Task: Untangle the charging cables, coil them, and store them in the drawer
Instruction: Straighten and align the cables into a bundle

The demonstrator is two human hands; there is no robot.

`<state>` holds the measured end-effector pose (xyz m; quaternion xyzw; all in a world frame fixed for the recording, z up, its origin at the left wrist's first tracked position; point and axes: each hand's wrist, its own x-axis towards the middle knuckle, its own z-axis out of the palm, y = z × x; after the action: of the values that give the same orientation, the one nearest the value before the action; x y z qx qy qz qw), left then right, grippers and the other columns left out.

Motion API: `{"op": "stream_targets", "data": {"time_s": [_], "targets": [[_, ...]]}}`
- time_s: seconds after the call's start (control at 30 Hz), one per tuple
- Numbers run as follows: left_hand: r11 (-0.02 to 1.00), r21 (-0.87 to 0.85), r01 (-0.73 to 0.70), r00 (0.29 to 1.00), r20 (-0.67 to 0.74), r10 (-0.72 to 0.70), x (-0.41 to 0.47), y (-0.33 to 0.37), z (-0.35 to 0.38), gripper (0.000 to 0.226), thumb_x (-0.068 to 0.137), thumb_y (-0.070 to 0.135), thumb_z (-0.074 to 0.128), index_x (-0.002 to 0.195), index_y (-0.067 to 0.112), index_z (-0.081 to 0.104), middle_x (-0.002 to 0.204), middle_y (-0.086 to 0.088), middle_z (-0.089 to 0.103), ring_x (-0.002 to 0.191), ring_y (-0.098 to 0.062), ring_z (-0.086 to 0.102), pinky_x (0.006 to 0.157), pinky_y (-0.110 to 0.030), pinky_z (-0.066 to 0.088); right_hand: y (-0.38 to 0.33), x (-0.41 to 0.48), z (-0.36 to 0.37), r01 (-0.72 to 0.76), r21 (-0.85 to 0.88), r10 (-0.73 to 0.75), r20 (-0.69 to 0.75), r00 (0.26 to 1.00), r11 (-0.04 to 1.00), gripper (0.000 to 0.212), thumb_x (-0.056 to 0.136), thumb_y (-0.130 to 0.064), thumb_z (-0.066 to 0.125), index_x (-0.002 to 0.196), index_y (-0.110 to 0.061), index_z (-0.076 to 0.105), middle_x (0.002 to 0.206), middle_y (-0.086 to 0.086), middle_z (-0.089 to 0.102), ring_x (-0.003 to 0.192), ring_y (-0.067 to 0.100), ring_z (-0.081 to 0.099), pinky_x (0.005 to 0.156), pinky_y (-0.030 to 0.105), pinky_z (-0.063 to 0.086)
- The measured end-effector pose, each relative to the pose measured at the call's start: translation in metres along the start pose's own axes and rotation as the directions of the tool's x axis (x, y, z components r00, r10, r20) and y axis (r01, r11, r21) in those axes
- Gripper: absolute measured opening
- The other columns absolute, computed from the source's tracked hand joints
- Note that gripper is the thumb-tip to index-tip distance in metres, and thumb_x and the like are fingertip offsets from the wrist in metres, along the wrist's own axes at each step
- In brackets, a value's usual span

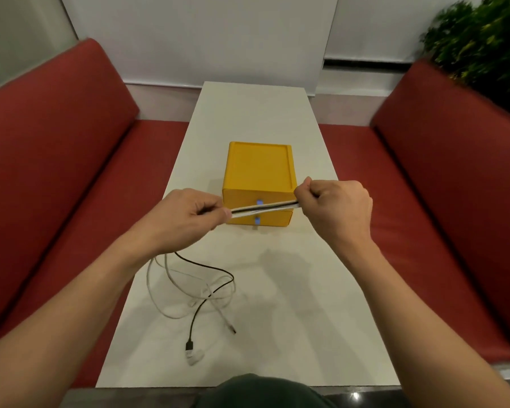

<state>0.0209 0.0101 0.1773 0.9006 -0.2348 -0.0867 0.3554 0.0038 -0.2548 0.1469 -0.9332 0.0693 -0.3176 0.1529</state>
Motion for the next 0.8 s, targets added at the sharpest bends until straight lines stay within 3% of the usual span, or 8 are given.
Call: {"op": "stream_targets", "data": {"time_s": [0.07, 0.17, 0.3, 0.43, 0.53, 0.63, 0.73, 0.8], "targets": [[0.997, 0.062, 0.047, 0.996, 0.067, -0.052, 0.004, -0.011, -0.001, 0.054, 0.100, 0.057, 0.052, 0.064, 0.018, 0.058, 0.051, 0.009, 0.042, 0.048, -0.007, 0.036, 0.055, -0.032, 0.032, -0.005, -0.003, -0.001, 0.018, 0.073, -0.021, 0.044, 0.999, 0.997, 0.049, 0.093, -0.036, 0.049, 0.049, -0.014, 0.045, 0.040, 0.003, 0.035, 0.043, 0.026, 0.035, 0.044, 0.031, 0.030], [0.969, 0.164, 0.187, 0.954, 0.205, -0.219, 0.007, -0.014, -0.002, 0.068, 0.094, 0.078, 0.034, 0.078, 0.025, 0.073, 0.065, 0.007, 0.065, 0.054, -0.003, 0.059, 0.066, -0.031, 0.049, -0.013, -0.007, -0.001, 0.019, 0.152, -0.033, 0.095, 0.995, 0.988, 0.054, 0.093, -0.035, 0.050, 0.044, -0.020, 0.032, 0.040, 0.002, 0.031, 0.044, 0.024, 0.034, 0.046, 0.030, 0.024], [0.983, 0.013, 0.181, 0.932, 0.317, -0.176, 0.014, 0.001, 0.008, 0.053, 0.097, 0.070, 0.041, 0.111, 0.030, 0.073, 0.099, 0.007, 0.078, 0.084, -0.005, 0.076, 0.091, -0.035, 0.055, -0.019, -0.009, 0.000, 0.029, 0.159, -0.046, 0.108, 0.993, 0.987, 0.049, 0.093, -0.034, 0.054, 0.048, -0.018, 0.040, 0.041, 0.002, 0.028, 0.045, 0.025, 0.031, 0.046, 0.027, 0.018], [0.964, -0.219, 0.151, 0.931, 0.358, -0.065, 0.022, 0.019, 0.014, 0.032, 0.104, 0.039, 0.056, 0.105, 0.012, 0.074, 0.090, -0.006, 0.078, 0.081, -0.018, 0.077, 0.082, -0.027, 0.057, -0.021, -0.008, 0.001, 0.067, 0.141, -0.077, 0.067, 0.995, 0.988, 0.049, 0.094, -0.034, 0.054, 0.049, -0.021, 0.039, 0.041, 0.000, 0.030, 0.042, 0.025, 0.032, 0.047, 0.025, 0.018], [0.922, -0.342, 0.182, 0.942, 0.329, -0.064, 0.025, 0.022, 0.019, 0.029, 0.106, 0.029, 0.056, 0.101, 0.006, 0.074, 0.071, -0.005, 0.067, 0.067, -0.019, 0.066, 0.073, -0.032, 0.061, -0.019, -0.004, -0.004, 0.051, 0.113, -0.055, 0.036, 0.998, 0.992, 0.050, 0.094, -0.034, 0.054, 0.050, -0.021, 0.034, 0.041, 0.001, 0.028, 0.042, 0.027, 0.031, 0.047, 0.025, 0.016], [0.905, -0.382, 0.186, 0.953, 0.296, -0.071, 0.025, 0.027, 0.021, 0.029, 0.107, 0.031, 0.053, 0.107, 0.011, 0.074, 0.062, 0.003, 0.048, 0.054, -0.009, 0.041, 0.049, -0.021, 0.040, -0.019, -0.003, -0.008, 0.031, 0.084, -0.033, 0.018, 0.999, 0.996, 0.053, 0.095, -0.035, 0.054, 0.050, -0.019, 0.031, 0.042, 0.003, 0.027, 0.043, 0.031, 0.030, 0.048, 0.027, 0.022], [0.950, -0.284, 0.129, 0.966, 0.251, -0.057, 0.025, 0.030, 0.013, 0.028, 0.106, 0.033, 0.054, 0.096, 0.017, 0.074, 0.061, 0.005, 0.047, 0.053, -0.008, 0.035, 0.047, -0.022, 0.028, -0.018, -0.003, -0.014, -0.012, 0.160, -0.017, 0.179, 0.984, 0.987, 0.064, 0.103, -0.042, 0.054, 0.048, -0.016, 0.033, 0.041, 0.003, 0.027, 0.043, 0.022, 0.029, 0.048, 0.032, 0.023], [0.972, -0.199, 0.120, 0.965, 0.252, -0.068, 0.024, 0.028, 0.005, 0.027, 0.106, 0.031, 0.054, 0.091, 0.017, 0.071, 0.064, 0.003, 0.057, 0.053, -0.009, 0.041, 0.049, -0.024, 0.032, -0.012, 0.000, -0.027, -0.079, 0.399, -0.107, 0.424, 0.899, 0.913, 0.058, 0.103, -0.048, 0.056, 0.053, -0.018, 0.056, 0.040, -0.003, 0.035, 0.041, 0.014, 0.034, 0.047, 0.027, 0.026]]}}
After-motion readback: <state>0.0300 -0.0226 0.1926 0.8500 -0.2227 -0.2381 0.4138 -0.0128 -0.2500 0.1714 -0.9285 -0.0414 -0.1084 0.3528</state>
